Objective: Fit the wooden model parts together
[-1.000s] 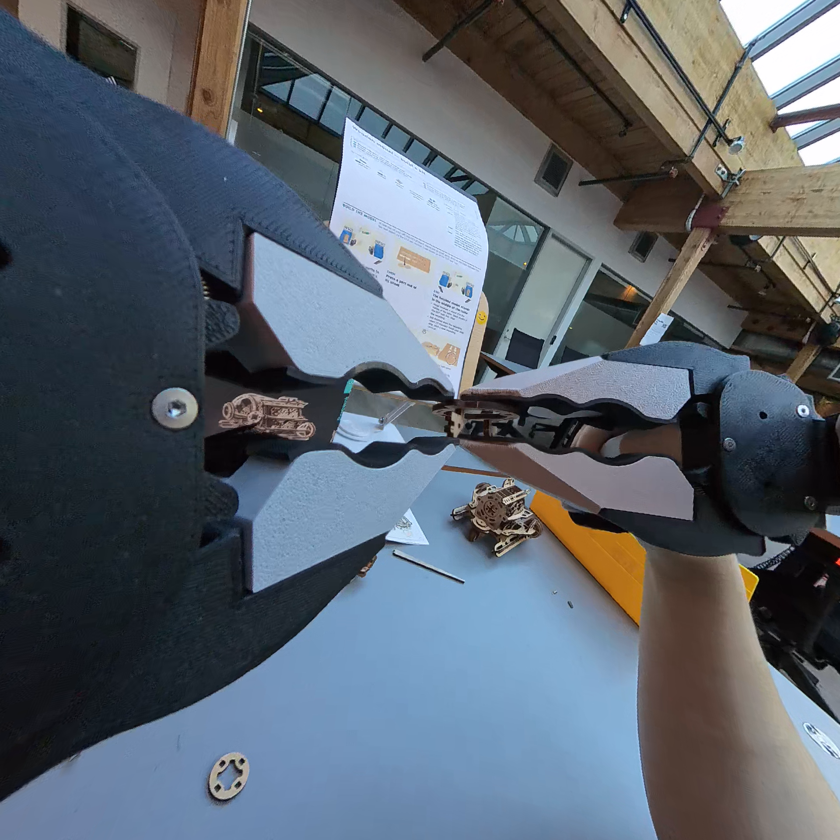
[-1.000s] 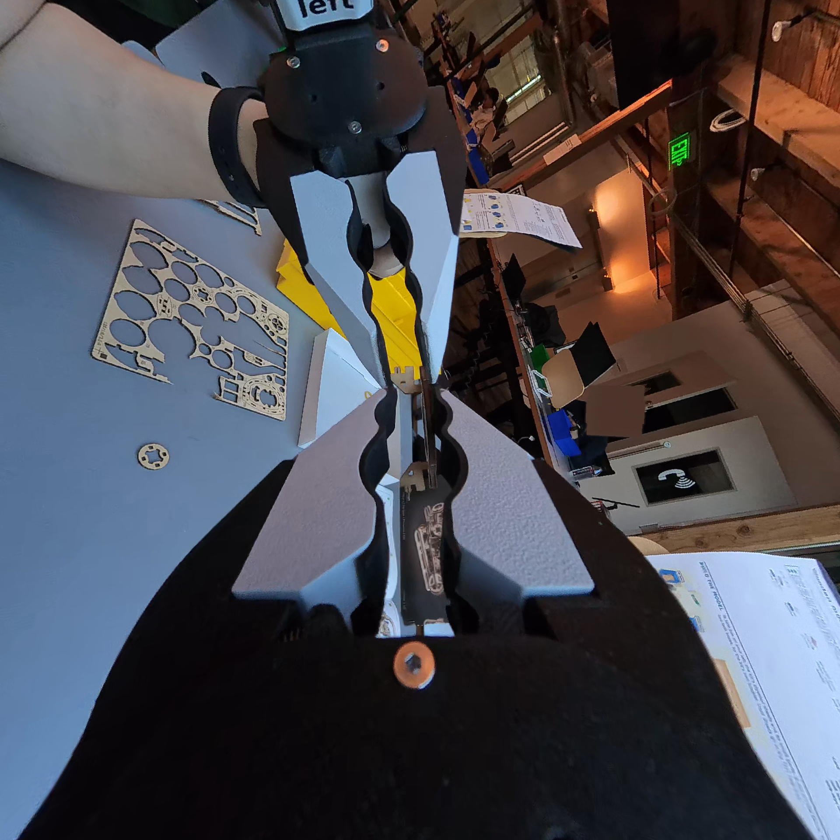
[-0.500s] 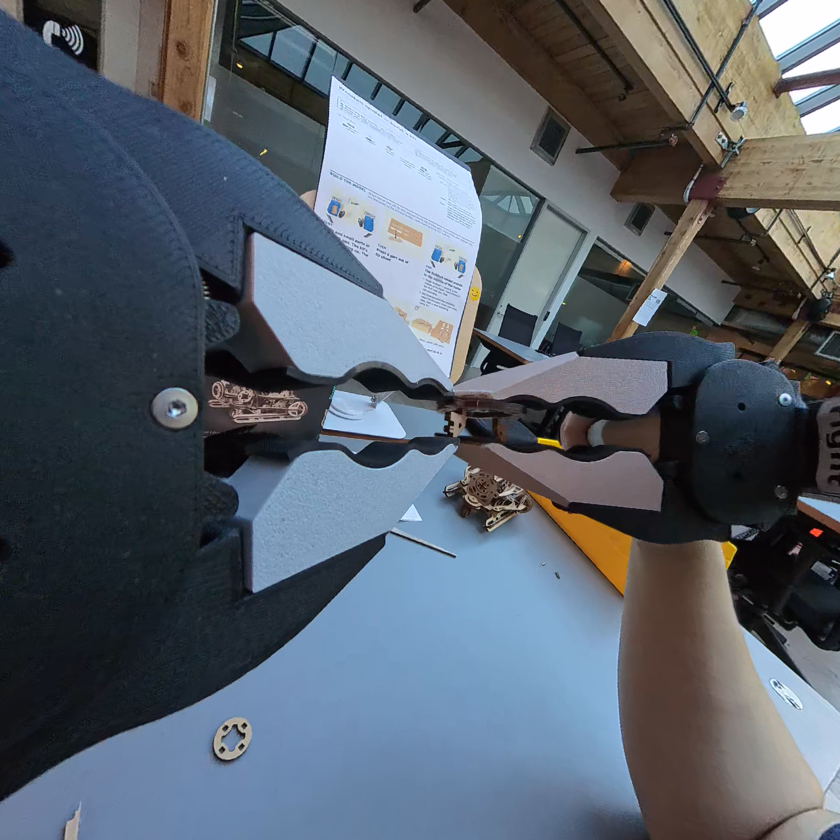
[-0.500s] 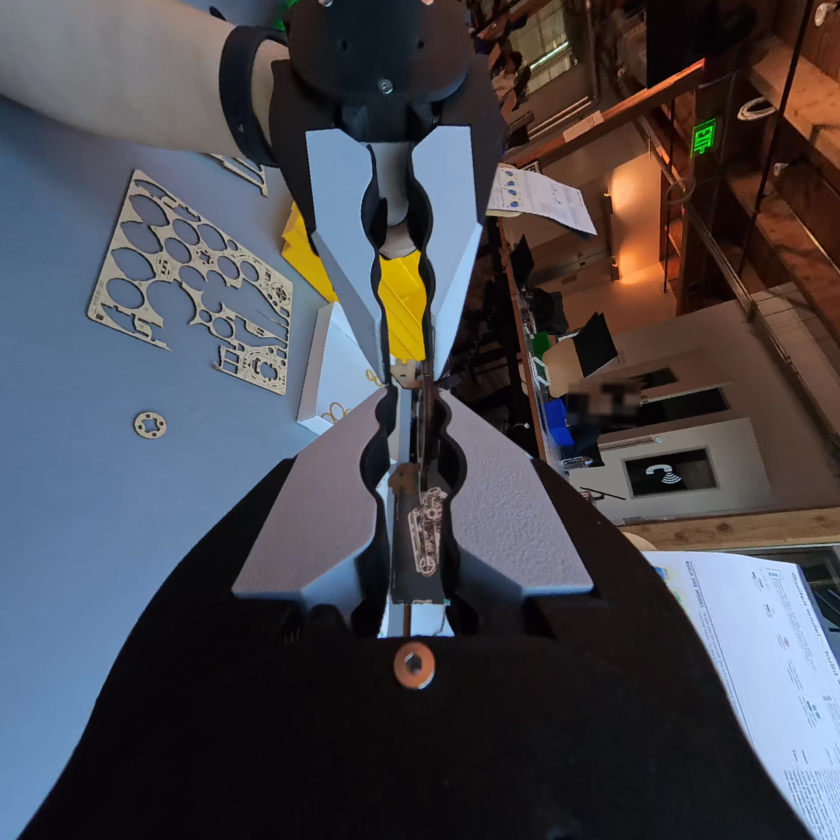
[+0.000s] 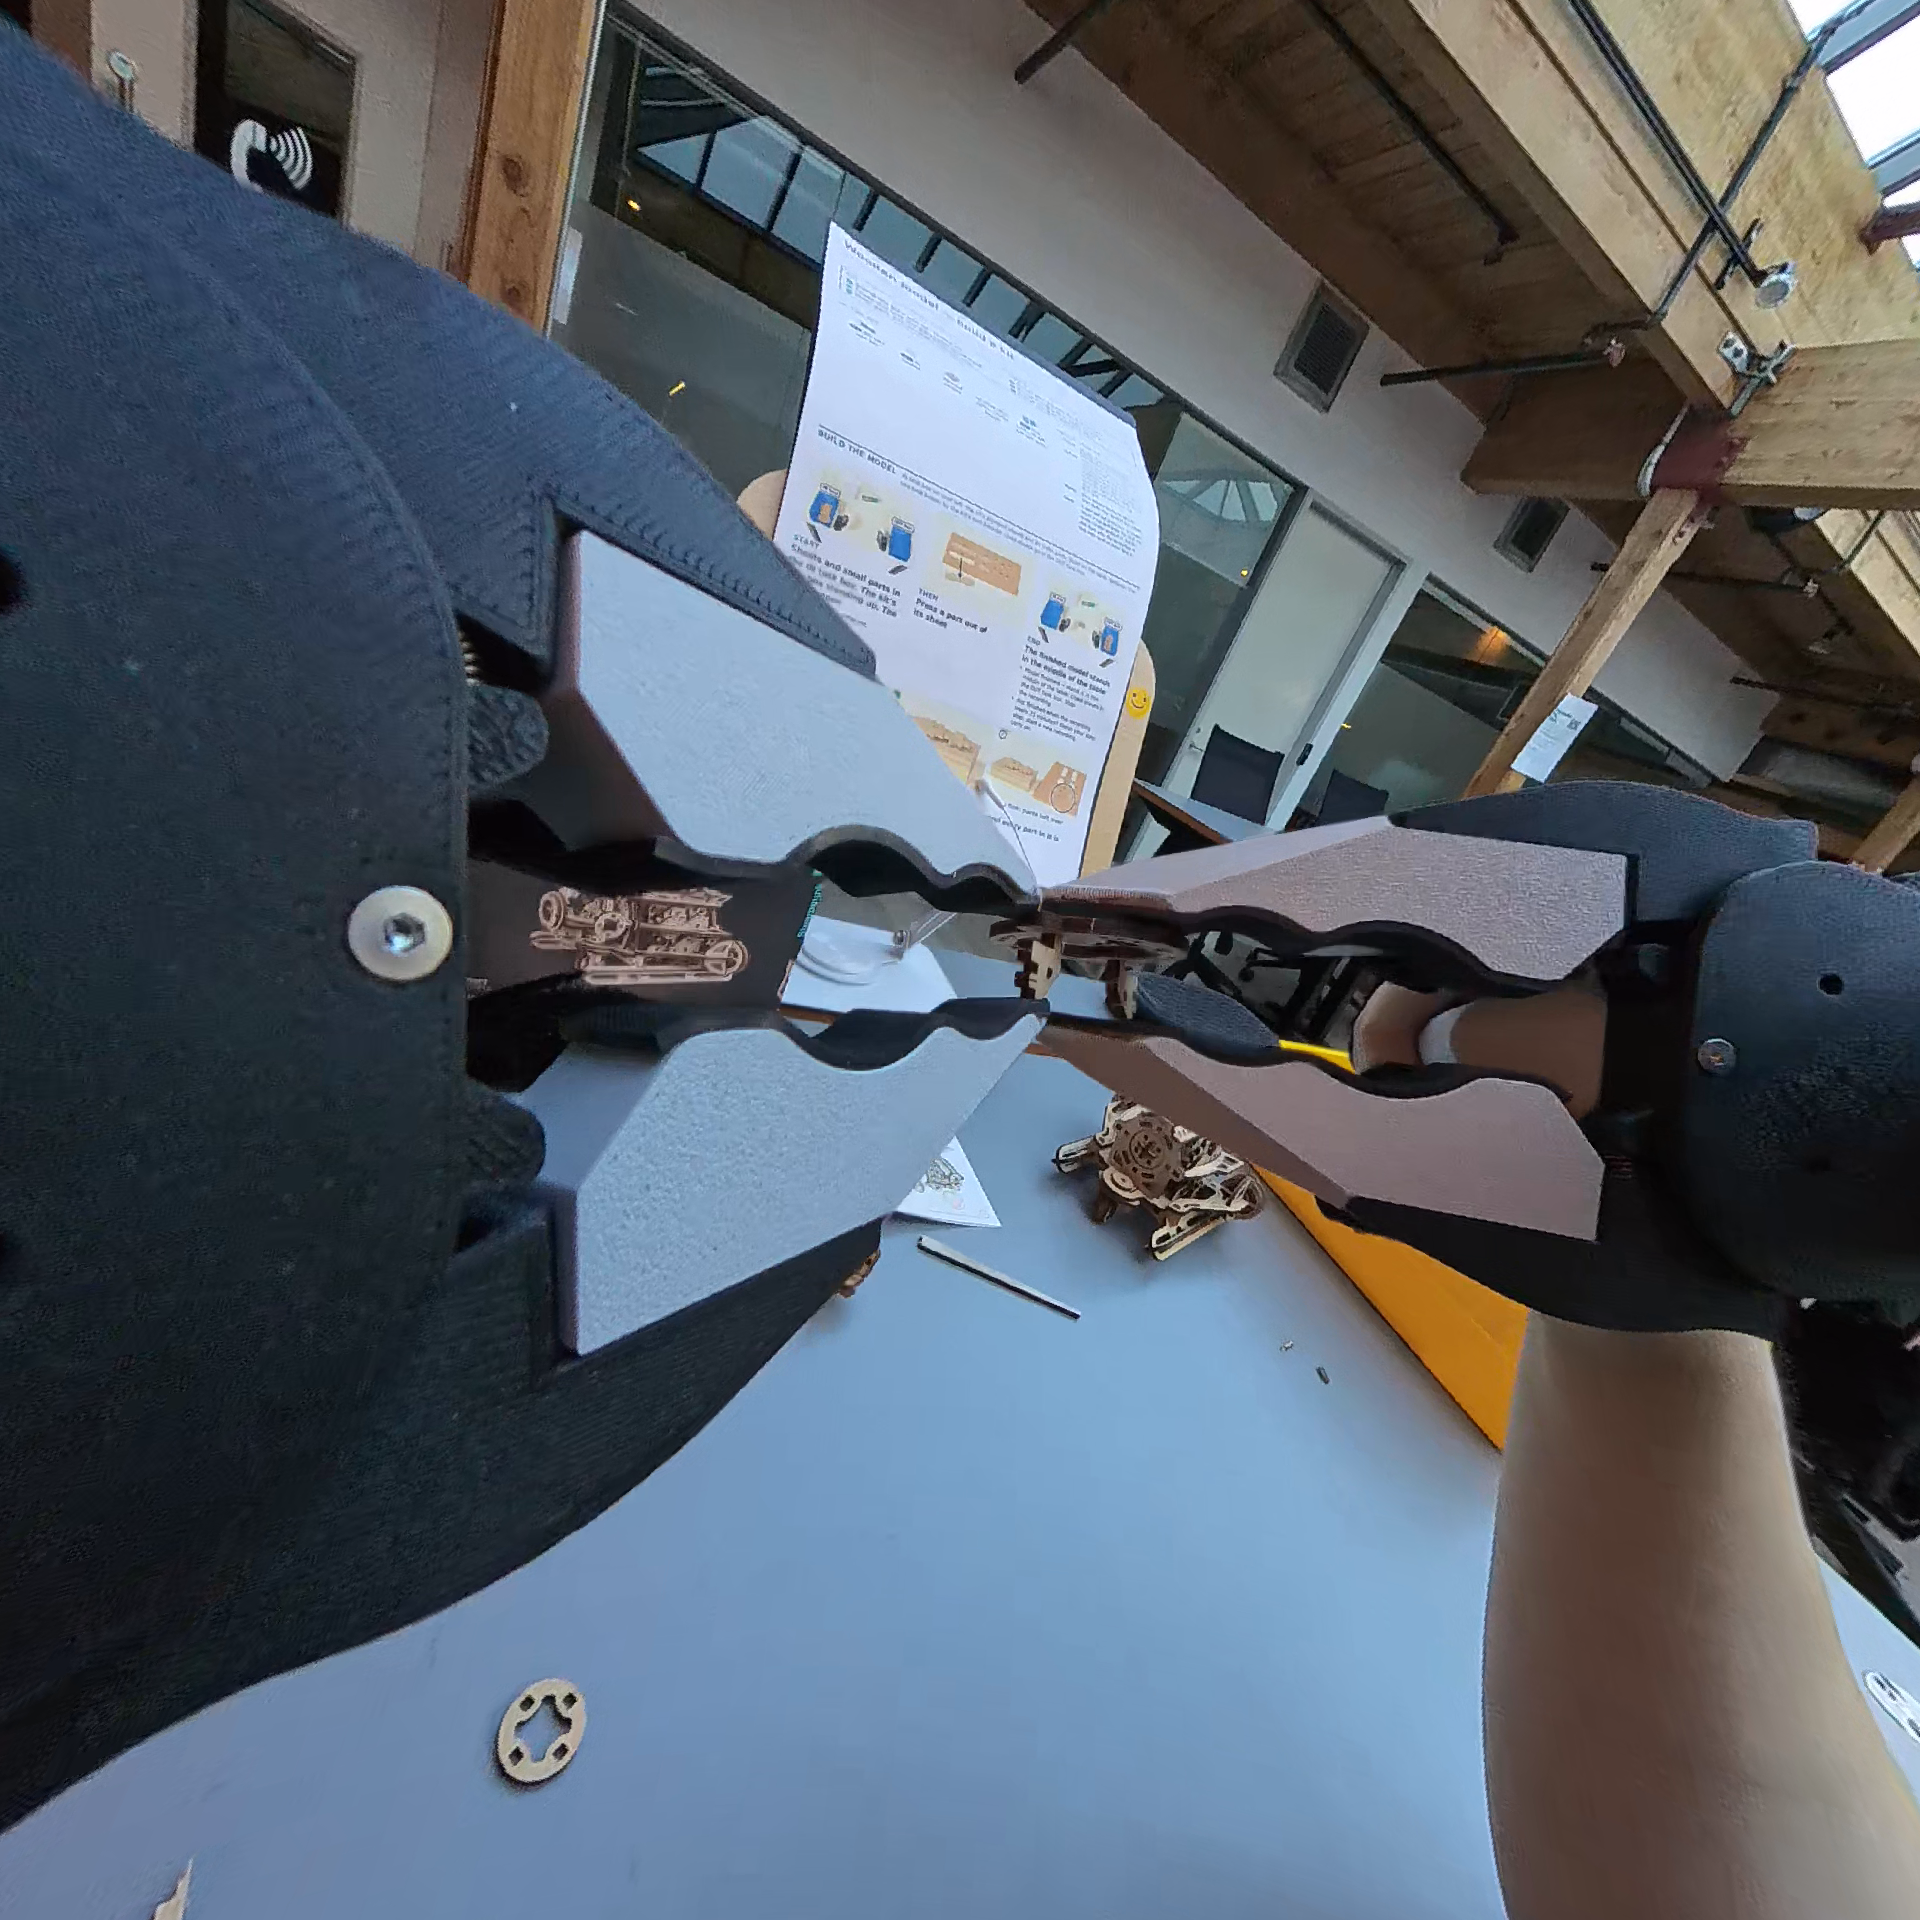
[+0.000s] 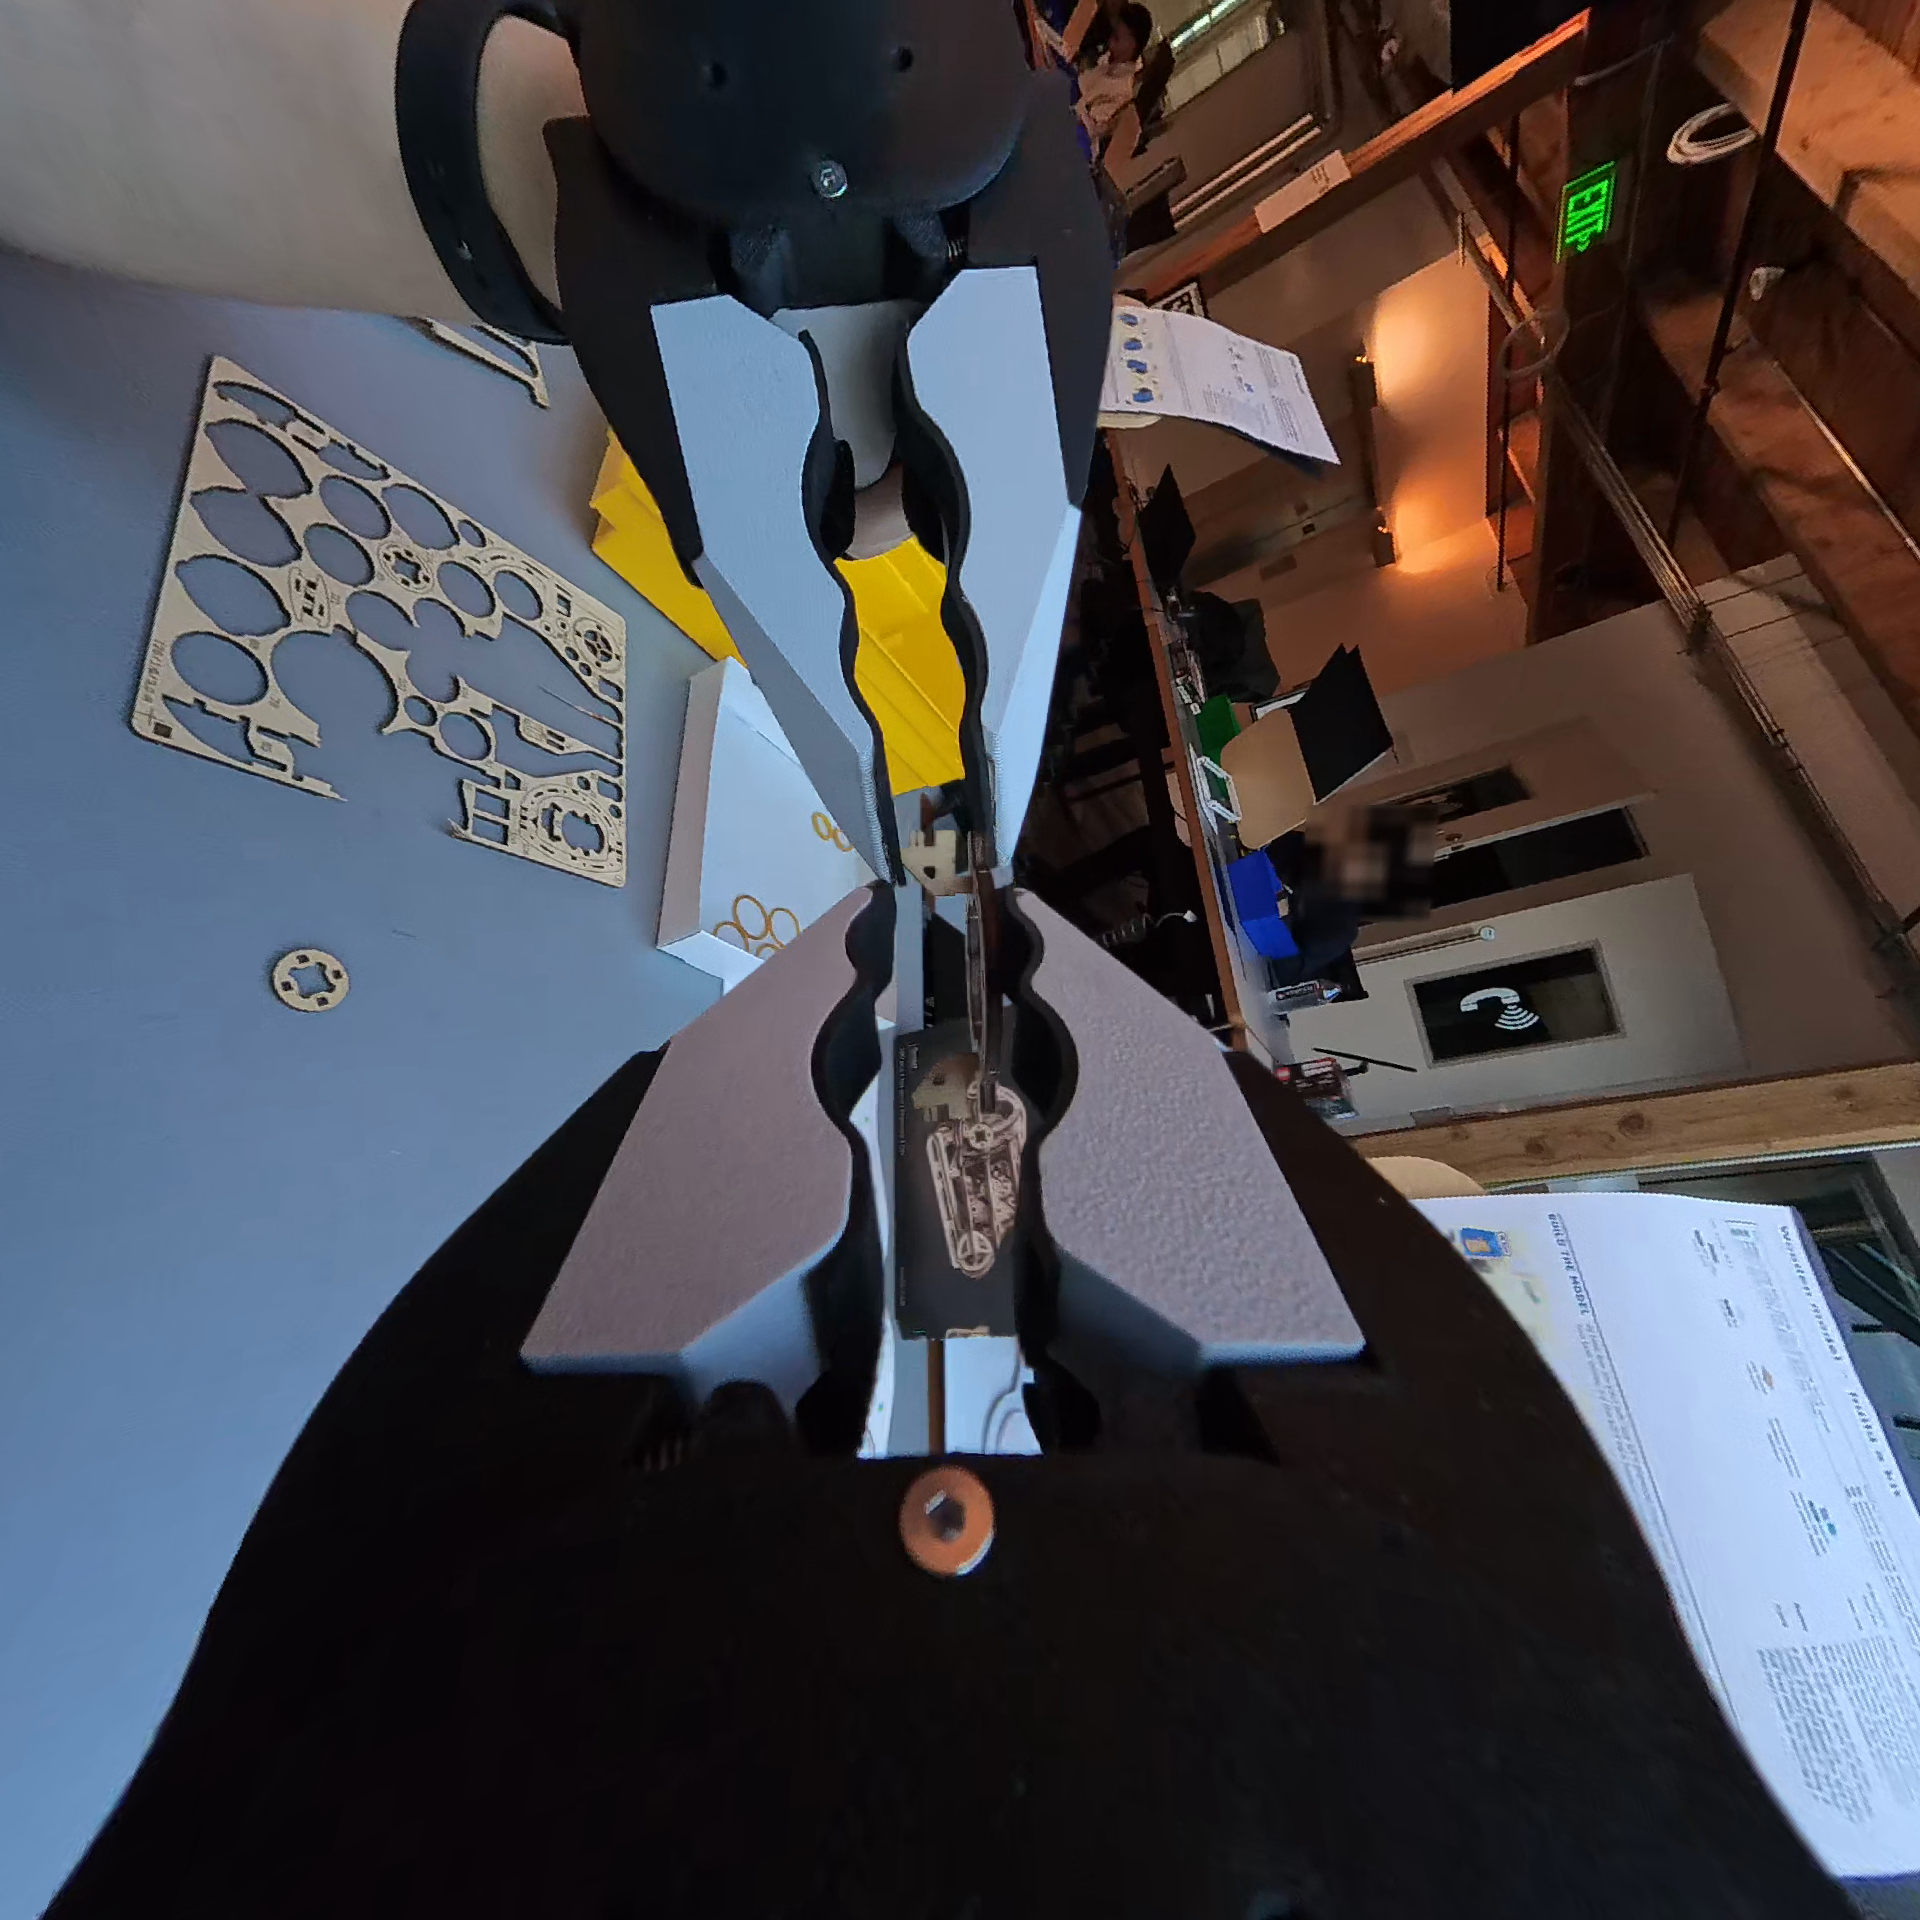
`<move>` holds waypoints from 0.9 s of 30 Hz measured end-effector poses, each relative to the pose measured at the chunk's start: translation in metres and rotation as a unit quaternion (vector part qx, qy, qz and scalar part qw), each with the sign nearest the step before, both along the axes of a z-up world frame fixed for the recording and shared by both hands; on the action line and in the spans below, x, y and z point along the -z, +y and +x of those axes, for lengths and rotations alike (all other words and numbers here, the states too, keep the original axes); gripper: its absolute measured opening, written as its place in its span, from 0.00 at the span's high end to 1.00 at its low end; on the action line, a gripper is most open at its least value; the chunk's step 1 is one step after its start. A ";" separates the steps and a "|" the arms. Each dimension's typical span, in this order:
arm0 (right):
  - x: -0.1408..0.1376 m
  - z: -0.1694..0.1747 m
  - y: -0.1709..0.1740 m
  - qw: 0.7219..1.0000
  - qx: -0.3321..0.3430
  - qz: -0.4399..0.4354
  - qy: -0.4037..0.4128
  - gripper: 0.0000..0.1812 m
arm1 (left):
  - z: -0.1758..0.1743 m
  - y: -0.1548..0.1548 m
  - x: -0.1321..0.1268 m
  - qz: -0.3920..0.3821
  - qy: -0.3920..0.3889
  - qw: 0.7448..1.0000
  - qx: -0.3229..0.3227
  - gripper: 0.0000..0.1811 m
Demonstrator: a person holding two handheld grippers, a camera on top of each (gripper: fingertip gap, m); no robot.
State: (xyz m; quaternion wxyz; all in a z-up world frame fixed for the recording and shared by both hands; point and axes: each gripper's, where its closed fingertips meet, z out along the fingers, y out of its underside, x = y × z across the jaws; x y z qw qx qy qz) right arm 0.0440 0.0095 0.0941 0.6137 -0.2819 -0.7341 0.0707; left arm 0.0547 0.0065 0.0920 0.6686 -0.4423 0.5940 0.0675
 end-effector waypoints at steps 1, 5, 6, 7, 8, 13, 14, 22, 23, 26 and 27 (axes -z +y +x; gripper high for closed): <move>0.000 0.000 0.000 1.000 -0.001 -0.003 -0.001 0.91 | 0.000 0.000 0.001 -0.001 0.001 1.000 0.001 0.92; 0.003 0.003 0.000 1.000 -0.001 0.016 -0.011 0.95 | 0.003 0.000 0.006 0.001 0.015 1.000 0.004 0.92; 0.002 0.003 0.000 1.000 -0.002 0.012 -0.010 0.95 | 0.003 0.000 0.005 0.001 0.013 1.000 0.004 0.92; 0.001 0.003 -0.001 1.000 -0.004 0.004 -0.007 0.95 | 0.003 -0.001 0.004 0.000 0.009 1.000 0.006 0.92; 0.000 0.002 -0.001 1.000 -0.005 -0.003 -0.003 0.95 | 0.003 -0.002 0.003 -0.002 0.006 1.000 0.007 0.92; -0.001 -0.002 0.007 1.000 0.021 -0.021 0.005 0.95 | -0.002 0.005 0.001 0.020 0.013 1.000 -0.020 0.92; -0.003 -0.003 0.009 0.999 0.028 -0.025 0.011 0.95 | -0.003 0.007 0.000 0.033 0.014 0.999 -0.028 0.92; -0.003 -0.001 0.008 0.999 0.033 -0.006 0.007 0.96 | -0.002 0.006 -0.002 0.044 0.019 0.998 -0.032 0.92; -0.003 -0.001 0.008 0.999 0.035 -0.002 0.006 0.96 | -0.002 0.007 -0.002 0.045 0.020 0.998 -0.034 0.92; -0.003 -0.002 0.010 0.999 0.039 0.003 0.009 0.95 | -0.003 0.009 -0.001 0.047 0.023 0.998 -0.041 0.92; -0.003 -0.002 0.011 0.999 0.039 0.003 0.010 0.95 | -0.003 0.010 -0.001 0.047 0.023 0.998 -0.043 0.92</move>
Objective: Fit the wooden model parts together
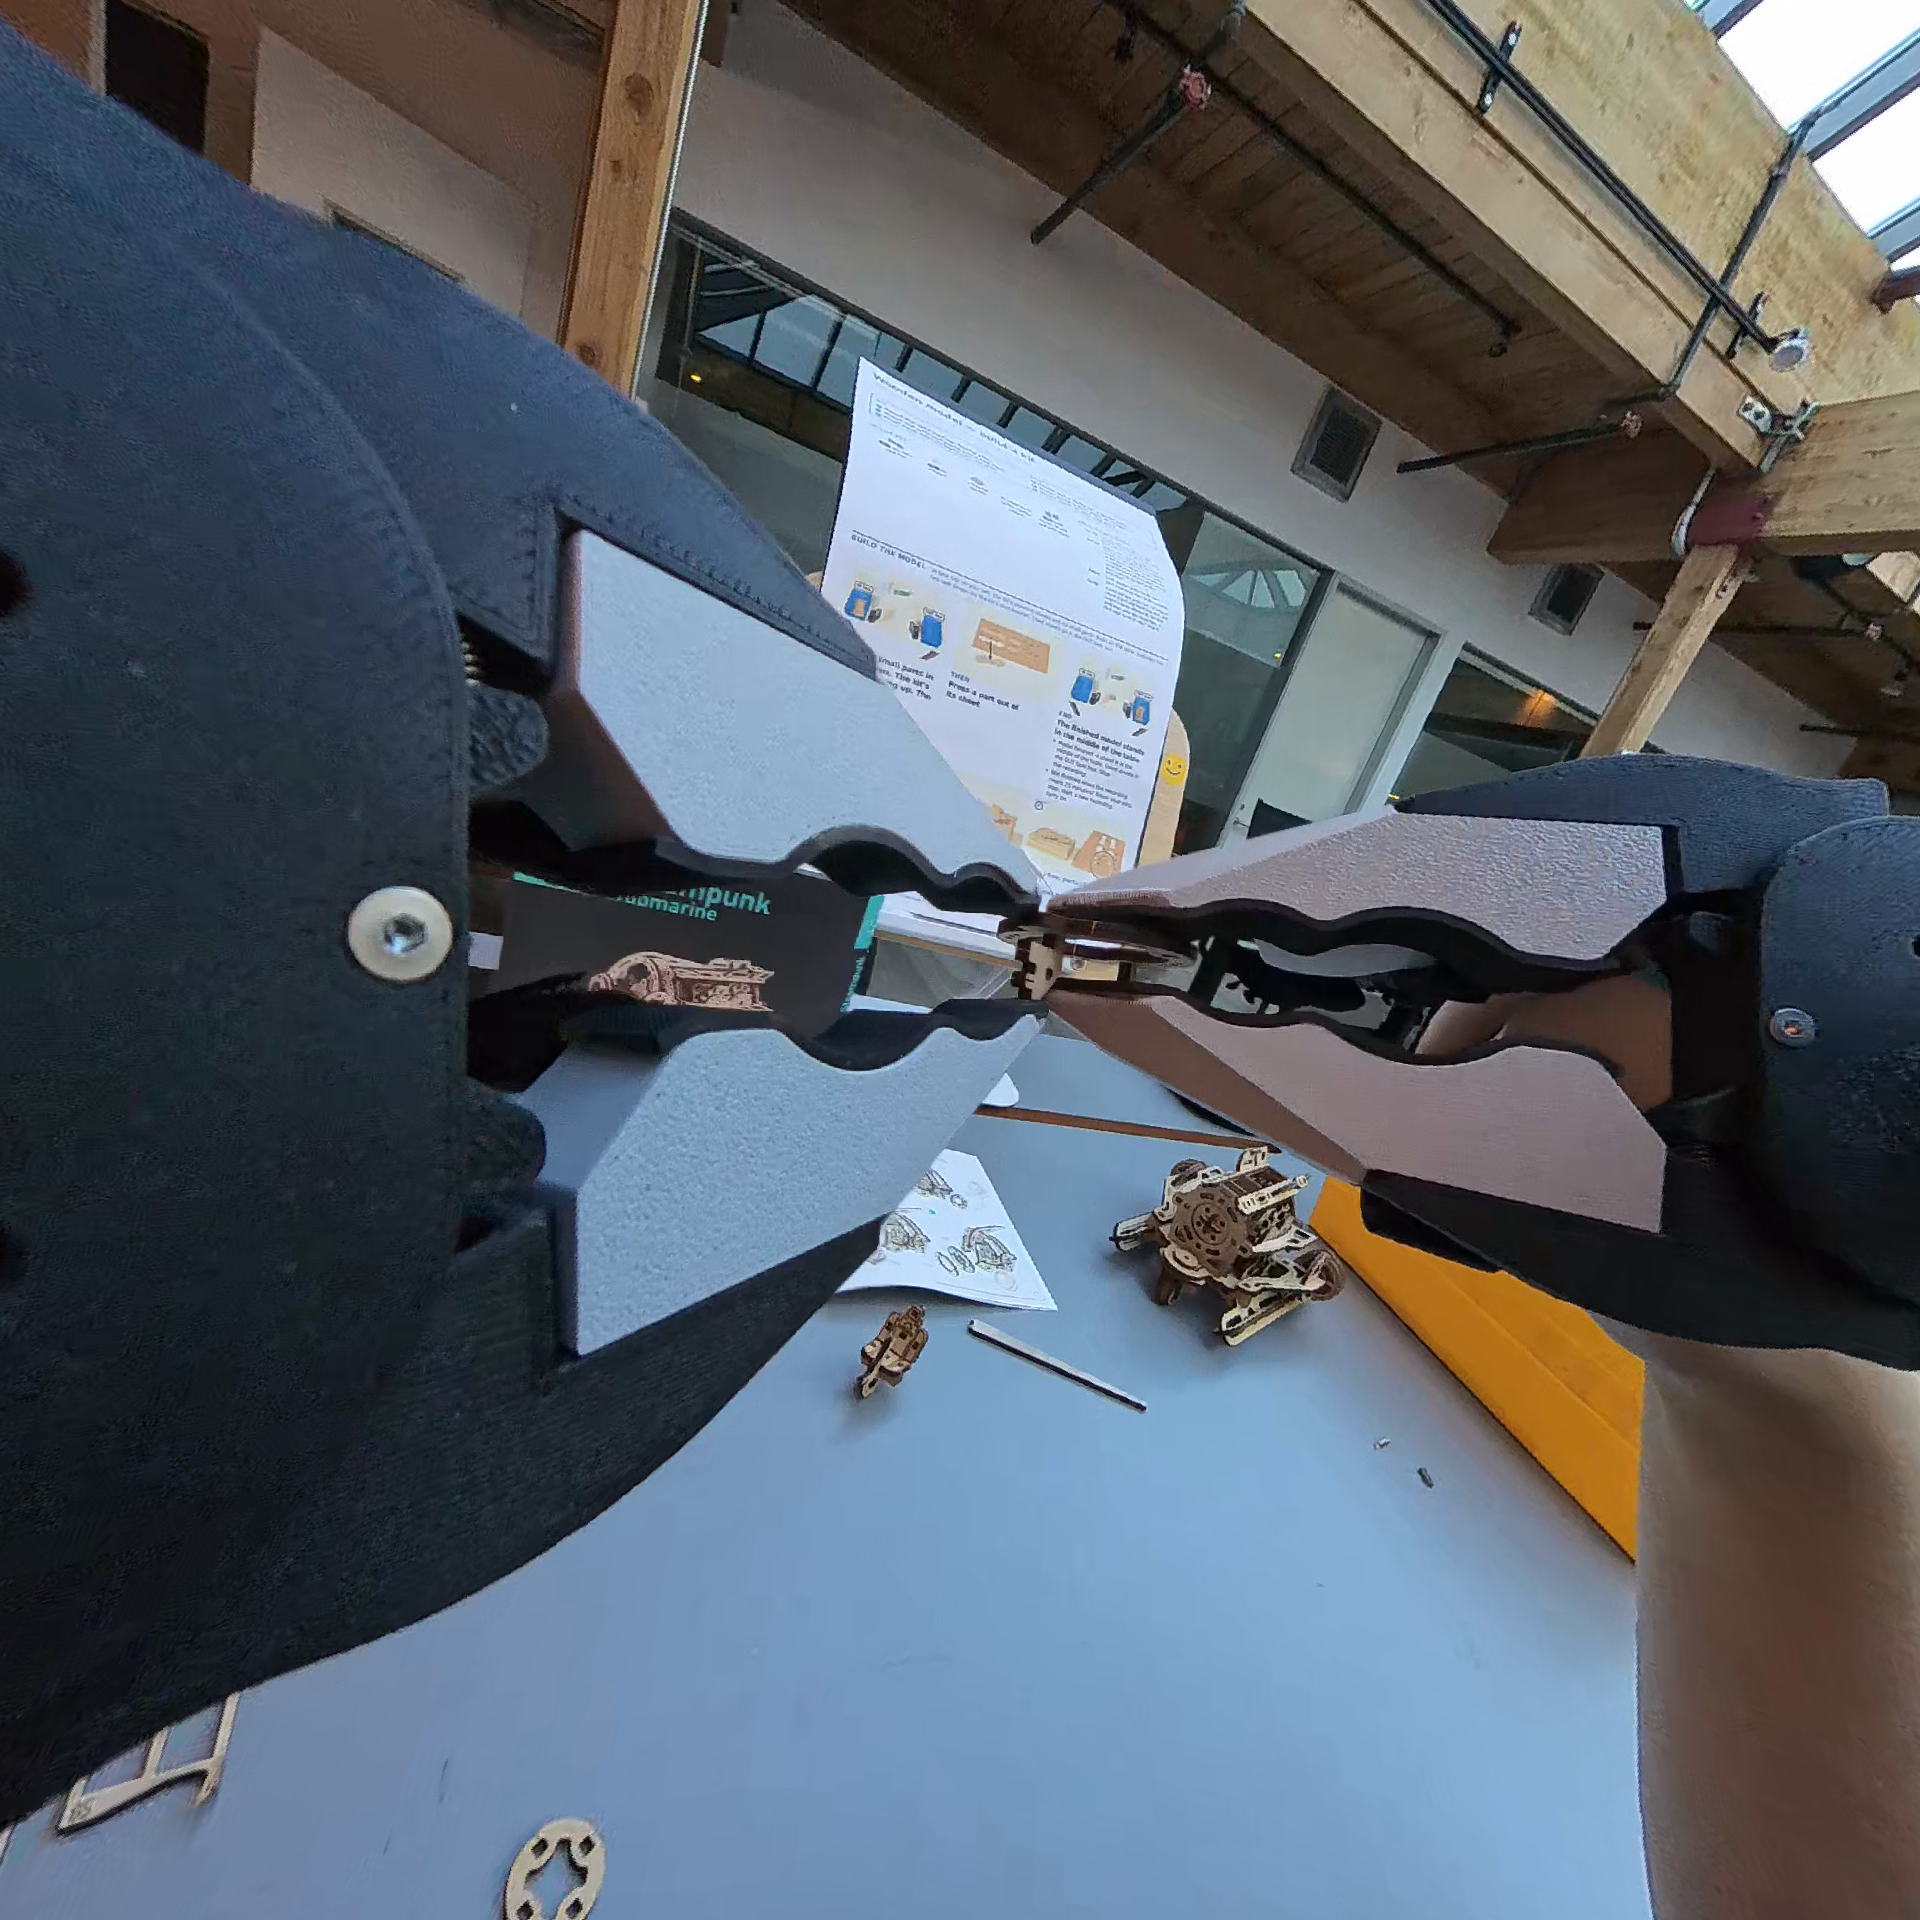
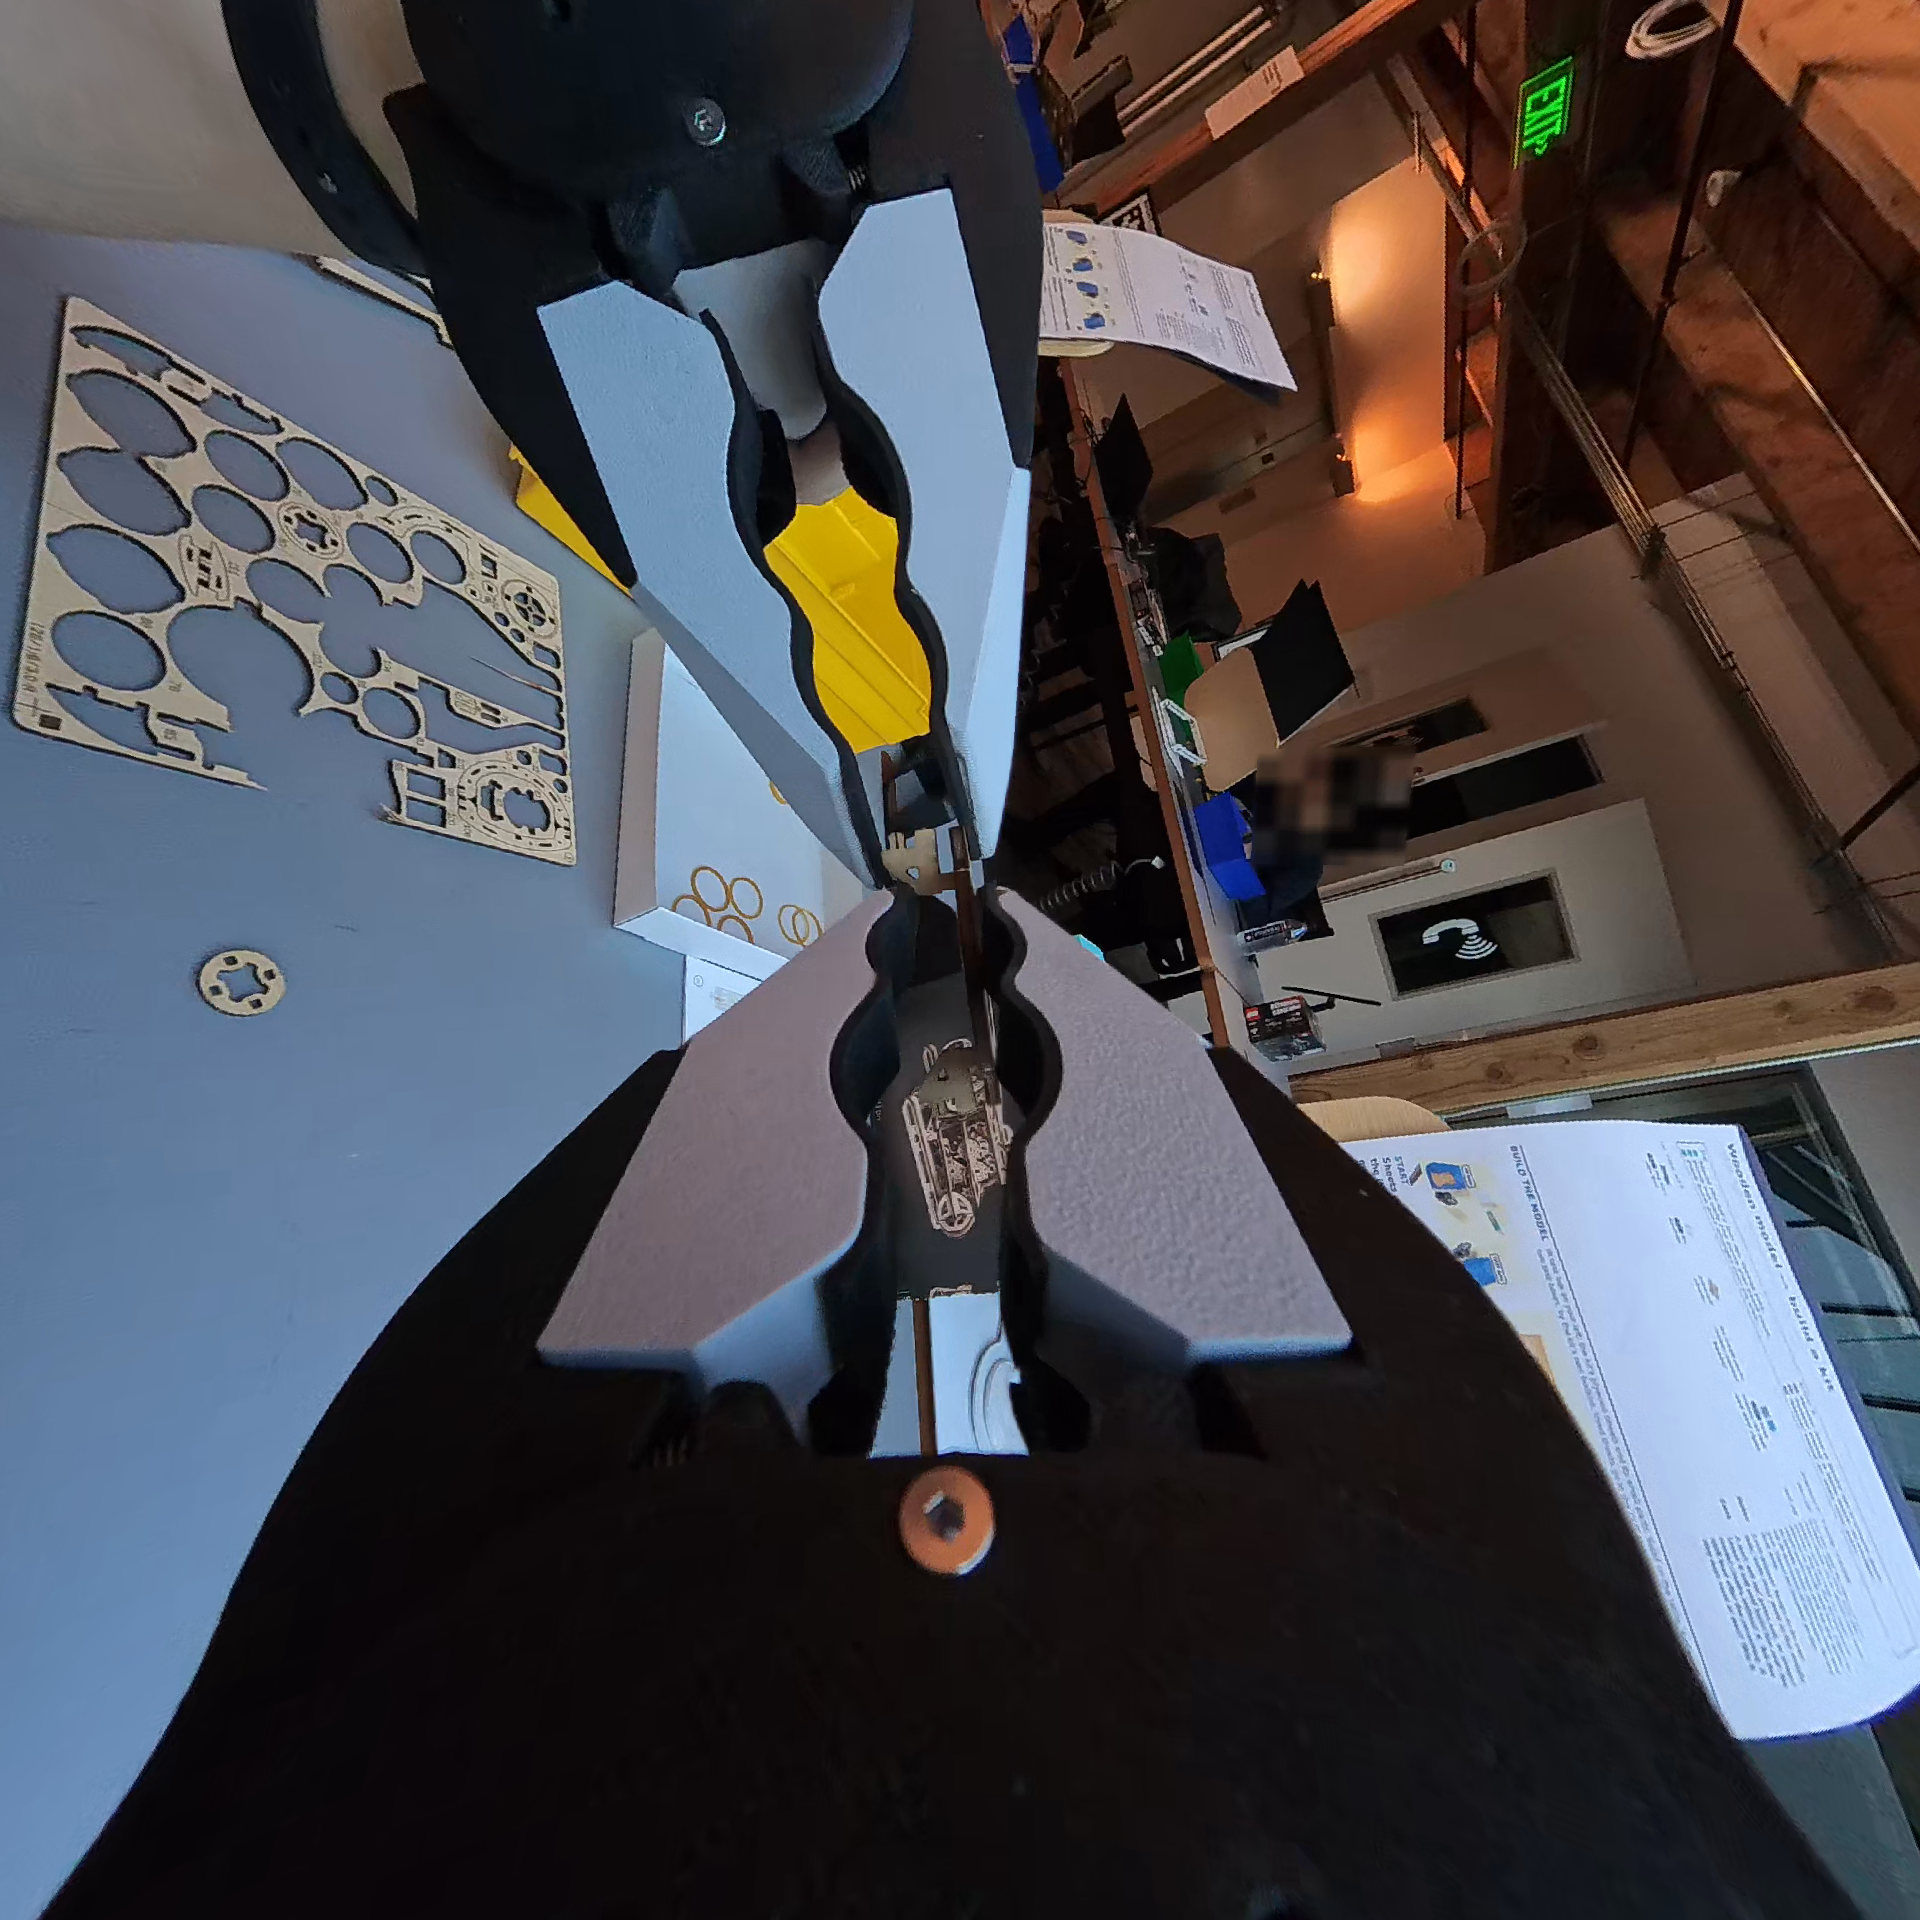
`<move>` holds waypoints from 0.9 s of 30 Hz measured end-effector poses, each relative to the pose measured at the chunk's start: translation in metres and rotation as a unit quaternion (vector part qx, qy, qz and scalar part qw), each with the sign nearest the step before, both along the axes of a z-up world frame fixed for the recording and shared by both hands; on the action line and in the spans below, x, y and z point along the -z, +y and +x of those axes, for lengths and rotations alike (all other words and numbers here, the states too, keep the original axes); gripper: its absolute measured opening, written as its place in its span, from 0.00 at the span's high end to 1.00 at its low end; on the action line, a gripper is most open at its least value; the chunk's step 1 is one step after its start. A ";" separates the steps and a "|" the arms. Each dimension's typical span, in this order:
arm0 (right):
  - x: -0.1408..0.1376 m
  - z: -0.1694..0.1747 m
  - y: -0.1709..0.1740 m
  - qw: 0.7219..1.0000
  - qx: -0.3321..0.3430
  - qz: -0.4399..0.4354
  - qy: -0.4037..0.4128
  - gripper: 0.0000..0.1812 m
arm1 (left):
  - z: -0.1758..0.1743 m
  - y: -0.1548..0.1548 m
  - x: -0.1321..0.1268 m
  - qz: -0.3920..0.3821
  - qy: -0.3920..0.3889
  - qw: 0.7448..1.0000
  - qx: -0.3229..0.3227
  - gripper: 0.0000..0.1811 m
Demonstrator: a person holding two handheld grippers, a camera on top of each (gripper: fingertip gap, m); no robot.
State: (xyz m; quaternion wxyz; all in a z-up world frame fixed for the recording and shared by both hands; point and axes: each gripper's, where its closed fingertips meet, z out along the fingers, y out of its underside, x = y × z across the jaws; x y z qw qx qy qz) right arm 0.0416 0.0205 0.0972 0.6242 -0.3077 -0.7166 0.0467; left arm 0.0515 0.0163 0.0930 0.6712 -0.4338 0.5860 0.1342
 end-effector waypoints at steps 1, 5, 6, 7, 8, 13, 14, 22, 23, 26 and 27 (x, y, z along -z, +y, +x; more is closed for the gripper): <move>0.000 0.000 0.001 1.000 0.001 0.001 0.000 0.95 | 0.000 0.001 0.000 -0.001 0.000 1.000 -0.001 0.93; 0.002 0.001 0.002 1.000 0.005 0.004 -0.007 0.96 | 0.001 0.002 0.002 -0.005 0.000 1.000 -0.003 0.92; 0.002 0.001 0.002 1.000 0.006 0.007 -0.007 0.96 | 0.001 0.002 0.001 -0.006 -0.001 1.000 -0.004 0.92; 0.002 0.001 0.002 1.000 0.008 0.008 -0.007 0.96 | 0.001 0.002 0.001 -0.006 -0.001 1.000 -0.005 0.92; 0.002 0.001 0.002 1.000 0.010 0.008 -0.007 0.96 | 0.000 0.002 0.002 -0.007 0.000 1.000 -0.006 0.92; 0.005 0.000 0.005 1.000 0.016 0.002 -0.015 0.96 | 0.000 0.005 0.005 -0.006 0.008 1.000 -0.014 0.92; 0.005 0.000 0.005 1.000 0.015 0.001 -0.015 0.96 | 0.000 0.004 0.005 -0.008 0.007 1.000 -0.012 0.92; 0.009 0.000 0.006 1.000 0.015 -0.006 -0.021 0.96 | 0.000 0.006 0.008 -0.022 0.011 1.000 -0.016 0.93; 0.008 0.000 0.006 1.000 0.014 -0.008 -0.019 0.96 | 0.000 0.006 0.008 -0.025 0.008 1.000 -0.015 0.93; 0.006 0.001 0.006 1.000 0.011 -0.013 -0.014 0.96 | 0.001 0.006 0.006 -0.031 0.001 0.999 -0.015 0.92; 0.006 0.001 0.006 1.000 0.010 -0.015 -0.014 0.96 | 0.001 0.006 0.006 -0.033 0.001 0.999 -0.016 0.93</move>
